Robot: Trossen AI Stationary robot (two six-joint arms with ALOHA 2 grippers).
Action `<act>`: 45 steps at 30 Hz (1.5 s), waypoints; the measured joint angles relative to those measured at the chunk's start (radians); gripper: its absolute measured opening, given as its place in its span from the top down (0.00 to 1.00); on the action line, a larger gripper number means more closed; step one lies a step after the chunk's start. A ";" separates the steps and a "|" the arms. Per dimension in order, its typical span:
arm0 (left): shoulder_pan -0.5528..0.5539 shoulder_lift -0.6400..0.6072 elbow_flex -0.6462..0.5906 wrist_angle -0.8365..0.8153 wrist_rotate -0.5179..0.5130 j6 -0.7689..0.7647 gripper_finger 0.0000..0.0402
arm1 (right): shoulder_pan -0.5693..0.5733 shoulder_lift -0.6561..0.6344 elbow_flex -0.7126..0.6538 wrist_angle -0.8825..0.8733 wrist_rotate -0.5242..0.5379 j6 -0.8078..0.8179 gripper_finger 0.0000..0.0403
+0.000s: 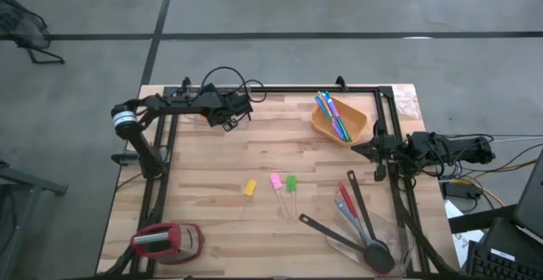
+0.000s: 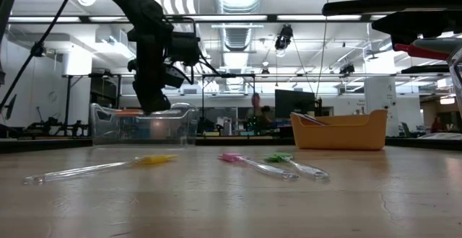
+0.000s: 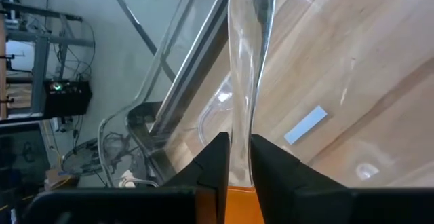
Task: Pick & Place Kitchen Items
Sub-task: Put the orange spatula into the top transparent bin, then put the yellow spatula into the top transparent bin
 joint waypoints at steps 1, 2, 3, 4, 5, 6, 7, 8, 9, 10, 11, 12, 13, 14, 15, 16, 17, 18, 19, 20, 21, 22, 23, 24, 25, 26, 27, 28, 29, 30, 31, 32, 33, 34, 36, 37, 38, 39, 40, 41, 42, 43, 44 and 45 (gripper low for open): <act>0.000 0.000 -0.001 0.000 -0.002 0.000 0.83 | 0.000 0.000 0.000 0.000 0.000 0.000 0.98; 0.000 0.000 -0.001 0.001 -0.002 0.001 0.83 | 0.000 0.000 0.000 0.000 0.000 0.000 0.98; 0.000 0.000 -0.001 0.002 -0.002 0.001 0.82 | 0.000 0.000 0.000 0.000 0.000 0.000 0.98; 0.000 0.000 -0.001 0.003 -0.003 0.001 0.82 | 0.000 0.000 0.000 0.000 0.000 0.000 0.98; 0.000 0.000 -0.001 0.004 -0.003 0.002 0.81 | 0.000 0.000 0.000 0.000 0.000 0.000 0.98; 0.000 0.000 -0.001 0.005 -0.004 0.002 0.80 | 0.000 0.000 0.000 0.000 0.000 0.000 0.98; 0.000 0.000 -0.001 0.005 -0.005 0.000 0.79 | 0.000 0.000 0.000 0.000 0.000 0.000 0.98; 0.000 0.000 -0.001 0.004 -0.005 -0.005 0.78 | 0.000 0.000 0.000 0.000 0.000 0.000 0.98; -0.001 0.000 -0.001 0.005 -0.005 -0.012 0.77 | 0.000 0.000 0.000 0.000 0.000 0.000 0.98; -0.003 0.000 -0.001 0.004 -0.005 -0.019 0.76 | 0.000 0.000 0.000 0.000 0.000 0.000 0.98; -0.007 0.000 0.000 0.000 -0.004 -0.025 0.75 | 0.000 0.000 0.000 0.000 0.000 0.000 0.98; -0.011 -0.002 0.006 -0.010 0.008 -0.033 0.74 | 0.000 0.000 0.000 0.000 0.000 0.000 0.98; -0.016 -0.003 0.016 -0.015 0.027 -0.047 0.74 | 0.000 0.000 0.000 0.000 0.000 0.000 0.98; -0.023 -0.006 0.028 -0.019 0.054 -0.058 0.73 | 0.000 0.000 0.000 0.000 0.000 0.000 0.98; -0.033 -0.011 0.038 -0.021 0.079 -0.068 0.73 | 0.000 0.000 0.000 0.000 0.000 0.000 0.98; -0.044 -0.016 0.047 -0.024 0.103 -0.074 0.73 | 0.000 0.000 0.000 0.000 0.000 0.000 0.98; -0.058 -0.019 0.055 -0.027 0.120 -0.076 0.73 | 0.000 0.000 0.000 0.000 0.000 0.000 0.98; -0.075 -0.024 0.063 -0.027 0.128 -0.079 0.73 | 0.000 0.000 0.000 0.000 0.000 0.000 0.98; -0.091 -0.032 0.071 -0.026 0.131 -0.086 0.73 | 0.000 0.000 0.000 0.000 0.000 0.000 0.98; -0.109 -0.039 0.077 -0.028 0.133 -0.104 0.73 | 0.000 0.000 0.000 0.000 0.000 0.000 0.98; -0.127 -0.049 0.086 -0.028 0.133 -0.129 0.73 | 0.000 0.000 0.000 0.000 0.000 0.000 0.98; -0.145 -0.055 0.095 -0.027 0.135 -0.157 0.73 | 0.000 0.000 0.000 0.000 0.000 0.000 0.98; -0.163 -0.060 0.105 -0.027 0.143 -0.183 0.73 | 0.000 0.000 0.000 0.000 0.000 0.000 0.98; -0.182 -0.065 0.112 -0.028 0.161 -0.206 0.73 | 0.000 0.000 0.000 0.000 0.000 0.000 0.98; -0.201 -0.067 0.120 -0.029 0.186 -0.226 0.73 | 0.000 0.000 0.000 0.000 0.000 0.000 0.98; -0.220 -0.070 0.129 -0.028 0.213 -0.245 0.73 | 0.000 0.000 0.000 0.000 0.000 0.000 0.98; -0.238 -0.071 0.136 -0.028 0.236 -0.265 0.73 | 0.000 0.000 0.000 0.000 0.000 0.000 0.98; -0.258 -0.071 0.143 -0.028 0.261 -0.285 0.73 | 0.000 0.000 0.000 0.000 0.000 0.000 0.98; -0.277 -0.072 0.148 -0.028 0.286 -0.306 0.73 | 0.000 0.000 0.000 0.000 0.000 0.000 0.98; -0.297 -0.072 0.151 -0.028 0.309 -0.333 0.73 | 0.000 0.000 0.000 0.000 0.000 0.000 0.98; -0.316 -0.072 0.152 -0.028 0.331 -0.361 0.73 | 0.000 0.000 0.000 0.000 0.000 0.000 0.98; -0.336 -0.072 0.153 -0.027 0.354 -0.385 0.73 | 0.000 0.000 0.000 0.000 0.000 0.000 0.98; -0.355 -0.072 0.153 -0.024 0.378 -0.407 0.73 | 0.000 0.000 0.000 0.000 0.000 0.000 0.98; -0.375 -0.072 0.153 -0.018 0.396 -0.429 0.73 | 0.000 0.000 0.000 0.000 0.000 0.000 0.98; -0.416 -0.072 0.153 -0.009 0.407 -0.485 0.73 | 0.000 0.000 0.000 0.000 0.000 0.000 0.98; -0.436 -0.072 0.153 -0.006 0.408 -0.515 0.72 | 0.000 0.000 0.000 0.000 0.000 0.000 0.98; -0.456 -0.072 0.153 0.003 0.408 -0.541 0.72 | 0.000 0.000 0.000 0.000 0.000 0.000 0.98; -0.474 -0.072 0.153 0.013 0.407 -0.562 0.72 | 0.000 0.000 0.000 0.000 0.000 0.000 0.98; -0.491 -0.072 0.153 0.019 0.406 -0.581 0.72 | 0.000 0.000 0.000 0.000 0.000 0.000 0.98; -0.509 -0.072 0.153 0.021 0.403 -0.605 0.72 | 0.000 0.000 0.000 0.000 0.000 0.000 0.98; -0.525 -0.072 0.153 0.025 0.399 -0.629 0.72 | 0.000 0.000 0.000 0.000 0.000 0.000 0.98; -0.542 -0.072 0.153 0.032 0.395 -0.646 0.72 | 0.000 0.000 0.000 0.000 0.000 0.000 0.98; -0.556 -0.072 0.153 0.039 0.395 -0.660 0.72 | 0.000 0.000 0.000 0.000 0.000 0.000 0.98; -0.571 -0.072 0.151 0.047 0.394 -0.676 0.72 | 0.000 0.000 0.000 0.000 0.000 0.000 0.98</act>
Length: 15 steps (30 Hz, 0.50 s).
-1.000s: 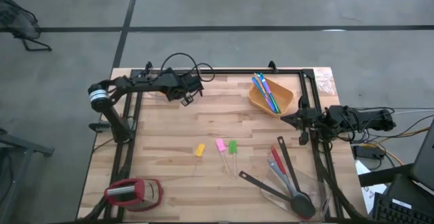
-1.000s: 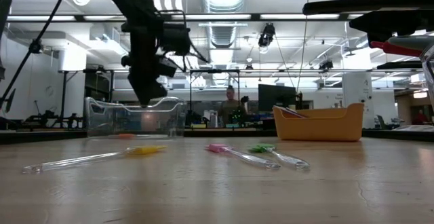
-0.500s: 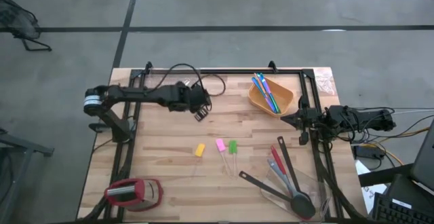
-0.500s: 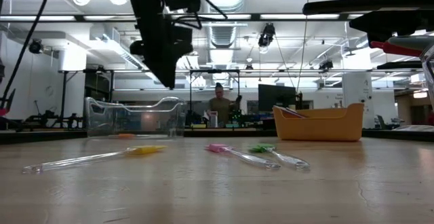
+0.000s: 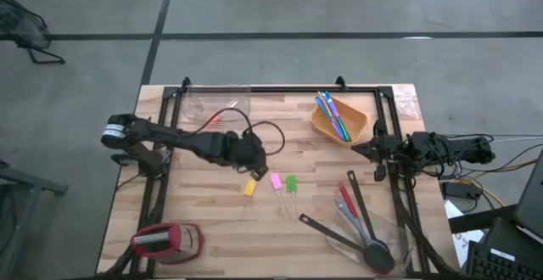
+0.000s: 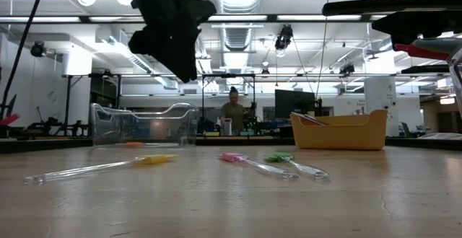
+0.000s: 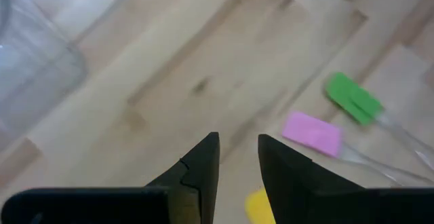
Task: Pick & Place Kitchen Items
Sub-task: Put the yellow spatula into the top transparent bin
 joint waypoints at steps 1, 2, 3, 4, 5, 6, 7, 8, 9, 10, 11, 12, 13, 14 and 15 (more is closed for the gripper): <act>-0.015 0.000 -0.005 0.008 0.000 -0.018 0.72 | 0.000 0.000 0.000 0.000 0.000 0.000 0.98; -0.028 0.000 -0.010 0.014 0.000 -0.040 0.72 | 0.000 0.000 0.000 0.000 0.000 0.000 0.98; -0.039 0.000 -0.014 0.013 0.000 -0.063 0.72 | 0.000 0.000 0.000 0.000 0.000 0.000 0.98; -0.050 0.001 -0.015 0.012 -0.002 -0.082 0.72 | 0.000 0.000 0.000 0.000 0.000 0.000 0.98; -0.059 0.002 -0.016 0.014 -0.003 -0.095 0.72 | 0.000 0.000 0.000 0.000 0.000 0.000 0.98; -0.067 0.005 -0.016 0.018 -0.006 -0.107 0.72 | 0.000 0.000 0.000 0.000 0.000 0.000 0.98; -0.074 0.008 -0.016 0.021 -0.007 -0.113 0.72 | 0.000 0.000 0.000 0.000 0.000 0.000 0.98; -0.081 0.013 -0.016 0.022 -0.008 -0.115 0.72 | 0.000 0.000 0.000 0.000 0.000 0.000 0.98; -0.087 0.020 -0.016 0.027 -0.008 -0.115 0.70 | 0.000 0.000 0.000 0.000 0.000 0.000 0.98; -0.093 0.029 -0.016 0.038 -0.009 -0.115 0.68 | 0.000 0.000 0.000 0.000 0.000 0.000 0.98; -0.098 0.038 -0.016 0.049 -0.009 -0.115 0.66 | 0.000 0.000 0.000 0.000 0.000 0.000 0.98; -0.103 0.048 -0.016 0.054 -0.009 -0.115 0.63 | 0.000 0.000 0.000 0.000 0.000 0.000 0.98; -0.106 0.058 -0.016 0.057 -0.008 -0.117 0.59 | 0.000 0.000 0.000 0.000 0.000 0.000 0.98; -0.110 0.065 -0.016 0.060 -0.008 -0.124 0.56 | 0.000 0.000 0.000 0.000 0.000 0.000 0.98; -0.112 0.070 -0.016 0.060 -0.007 -0.137 0.52 | 0.000 0.000 0.000 0.000 0.000 0.000 0.98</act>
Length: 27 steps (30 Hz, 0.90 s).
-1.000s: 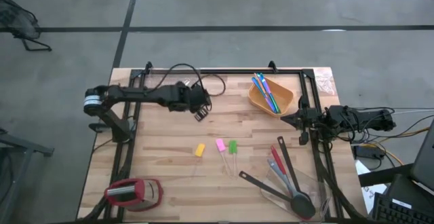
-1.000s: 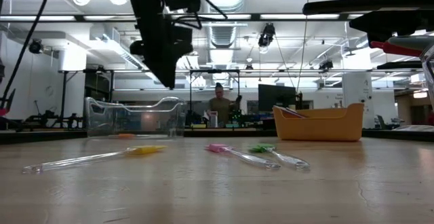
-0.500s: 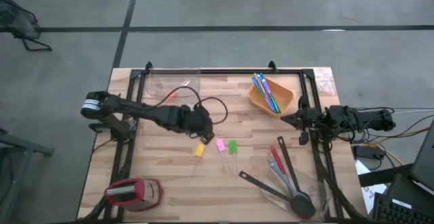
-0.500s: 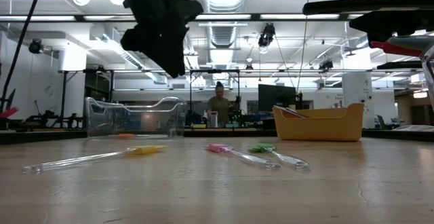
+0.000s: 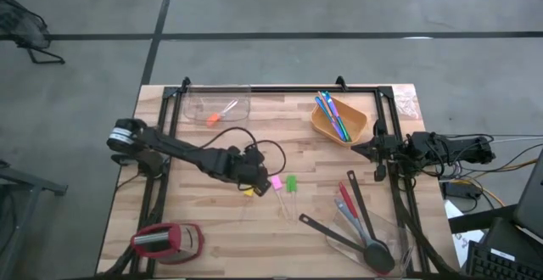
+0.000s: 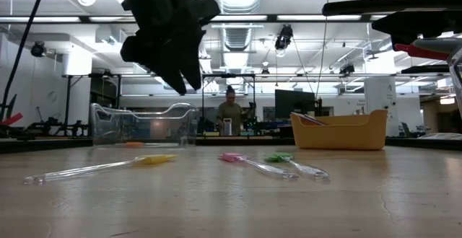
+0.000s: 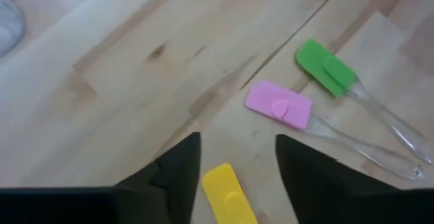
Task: Pick & Place Kitchen Items
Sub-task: Put the yellow spatula into the top transparent bin
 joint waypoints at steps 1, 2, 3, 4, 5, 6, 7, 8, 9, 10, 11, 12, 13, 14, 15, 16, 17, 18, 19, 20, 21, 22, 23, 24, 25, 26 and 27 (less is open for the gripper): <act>-0.001 0.005 0.000 0.000 0.001 -0.021 0.49 | 0.000 0.000 0.000 0.000 0.000 0.000 0.98; -0.001 0.007 0.000 0.000 0.005 -0.042 0.45 | 0.000 0.000 0.000 0.000 0.000 0.000 0.98; -0.003 0.007 0.000 0.000 0.015 -0.049 0.43 | 0.000 0.000 0.000 0.000 0.000 0.000 0.98; -0.005 0.010 0.000 0.000 0.021 -0.053 0.41 | 0.000 0.000 0.000 0.000 0.000 0.000 0.98; -0.008 0.016 0.000 0.001 0.027 -0.057 0.39 | 0.000 0.000 0.000 0.000 0.000 0.000 0.98; -0.014 0.022 0.000 0.003 0.039 -0.061 0.38 | 0.000 0.000 0.000 0.000 0.000 0.000 0.98; -0.022 0.032 0.000 0.004 0.052 -0.071 0.37 | 0.000 0.000 0.000 0.000 0.000 0.000 0.98; -0.030 0.043 0.000 0.005 0.071 -0.085 0.37 | 0.000 0.000 0.000 0.000 0.000 0.000 0.98; -0.038 0.055 0.000 0.006 0.084 -0.102 0.37 | 0.000 0.000 0.000 0.000 0.000 0.000 0.98; -0.046 0.067 0.000 0.006 0.089 -0.114 0.37 | 0.000 0.000 0.000 0.000 0.000 0.000 0.98; -0.054 0.077 0.000 0.006 0.092 -0.125 0.37 | 0.000 0.000 0.000 0.000 0.000 0.000 0.98; -0.061 0.091 0.000 0.005 0.098 -0.135 0.37 | 0.000 0.000 0.000 0.000 0.000 0.000 0.98; -0.066 0.102 0.000 0.006 0.106 -0.145 0.37 | 0.000 0.000 0.000 0.000 0.000 0.000 0.98; -0.071 0.113 0.000 0.005 0.120 -0.156 0.37 | 0.000 0.000 0.000 0.000 0.000 0.000 0.98; -0.074 0.126 0.000 0.004 0.129 -0.164 0.37 | 0.000 0.000 0.000 0.000 0.000 0.000 0.98; -0.076 0.138 0.000 0.005 0.137 -0.169 0.37 | 0.000 0.000 0.000 0.000 0.000 0.000 0.98; -0.078 0.150 0.000 0.005 0.151 -0.175 0.37 | 0.000 0.000 0.000 0.000 0.000 0.000 0.98; -0.078 0.162 0.000 0.004 0.164 -0.179 0.37 | 0.000 0.000 0.000 0.000 0.000 0.000 0.98; -0.078 0.172 0.000 0.004 0.181 -0.189 0.37 | 0.000 0.000 0.000 0.000 0.000 0.000 0.98; -0.078 0.179 0.000 0.000 0.196 -0.203 0.37 | 0.000 0.000 0.000 0.000 0.000 0.000 0.98; -0.078 0.186 0.000 -0.005 0.201 -0.215 0.37 | 0.000 0.000 0.000 0.000 0.000 0.000 0.98; -0.078 0.191 0.000 -0.012 0.200 -0.225 0.37 | 0.000 0.000 0.000 0.000 0.000 0.000 0.98; -0.078 0.196 0.000 -0.021 0.197 -0.229 0.37 | 0.000 0.000 0.000 0.000 0.000 0.000 0.98; -0.078 0.201 0.000 -0.026 0.195 -0.230 0.37 | 0.000 0.000 0.000 0.000 0.000 0.000 0.98; -0.078 0.203 -0.001 -0.030 0.194 -0.229 0.37 | 0.000 0.000 0.000 0.000 0.000 0.000 0.98; -0.078 0.207 -0.001 -0.029 0.195 -0.229 0.37 | 0.000 0.000 0.000 0.000 0.000 0.000 0.98; -0.078 0.211 -0.001 -0.026 0.194 -0.232 0.37 | 0.000 0.000 0.000 0.000 0.000 0.000 0.98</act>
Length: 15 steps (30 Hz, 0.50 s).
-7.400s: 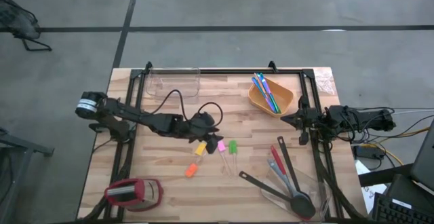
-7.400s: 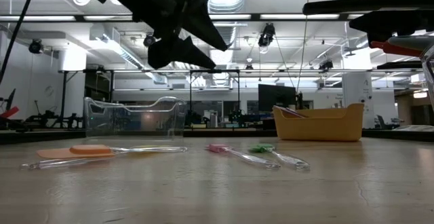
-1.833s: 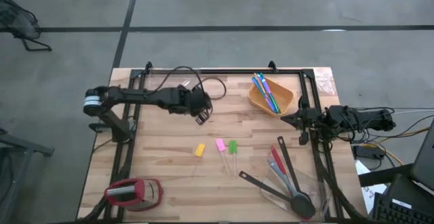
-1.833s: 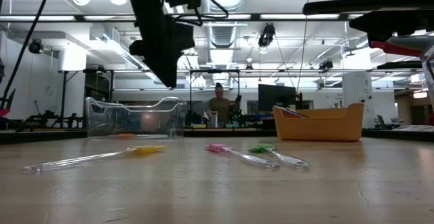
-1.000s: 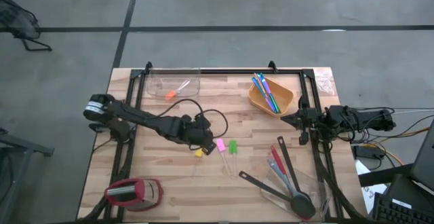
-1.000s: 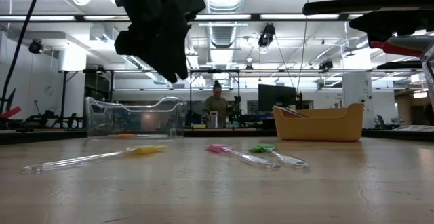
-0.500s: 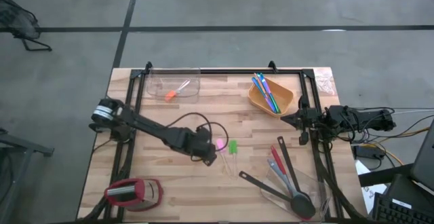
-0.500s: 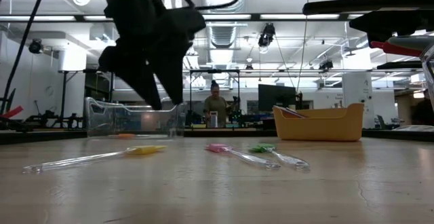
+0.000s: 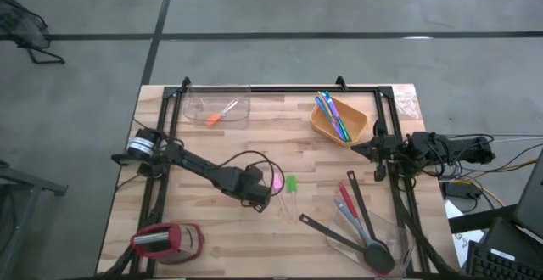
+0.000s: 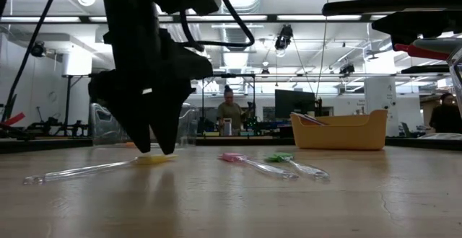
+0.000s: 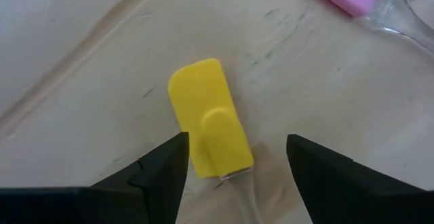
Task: Pick & Place Kitchen Items
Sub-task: Put the yellow spatula into the top transparent bin
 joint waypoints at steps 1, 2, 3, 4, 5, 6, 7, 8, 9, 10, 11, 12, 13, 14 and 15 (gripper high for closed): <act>0.000 0.006 0.000 0.006 0.000 -0.001 0.37 | 0.000 0.000 0.000 0.000 0.000 0.000 0.98; 0.000 0.010 0.000 0.014 0.000 0.000 0.37 | 0.000 0.000 0.000 0.000 0.000 0.000 0.98; 0.000 0.016 0.000 0.015 0.000 0.000 0.37 | 0.000 0.000 0.000 0.000 0.000 0.000 0.98; 0.000 0.024 0.000 0.013 0.000 -0.002 0.37 | 0.000 0.000 0.000 0.000 0.000 0.000 0.98; 0.000 0.029 0.000 0.011 -0.001 -0.005 0.37 | 0.000 0.000 0.000 0.001 0.000 0.000 0.98; 0.000 0.034 0.000 0.010 -0.001 -0.004 0.37 | 0.000 0.000 0.000 0.000 0.000 0.000 0.98; 0.000 0.040 0.001 0.010 0.001 -0.004 0.37 | 0.000 0.000 0.000 0.000 0.000 0.000 0.98; 0.000 0.046 0.003 0.008 0.004 -0.004 0.37 | 0.000 0.000 0.000 0.000 0.001 0.000 0.98; 0.000 0.054 0.004 0.006 0.005 -0.004 0.38 | 0.000 0.000 0.000 0.000 0.000 0.000 0.98; 0.000 0.059 0.005 0.006 0.005 -0.003 0.39 | 0.000 0.000 0.000 0.000 0.000 0.000 0.98; 0.000 0.066 0.005 0.005 0.006 0.000 0.41 | 0.000 0.000 0.000 0.000 0.000 0.000 0.98; 0.000 0.071 0.005 0.002 0.007 0.000 0.43 | 0.000 0.000 0.000 0.000 0.000 0.000 0.98; 0.000 0.074 0.004 0.000 0.008 0.001 0.46 | 0.000 0.000 0.000 0.000 0.000 0.000 0.98; 0.000 0.076 0.004 -0.003 0.010 0.004 0.50 | 0.000 0.000 0.000 0.000 0.000 0.000 0.98; 0.001 0.078 0.004 -0.005 0.012 0.011 0.54 | 0.000 0.000 0.000 0.000 0.000 0.000 0.98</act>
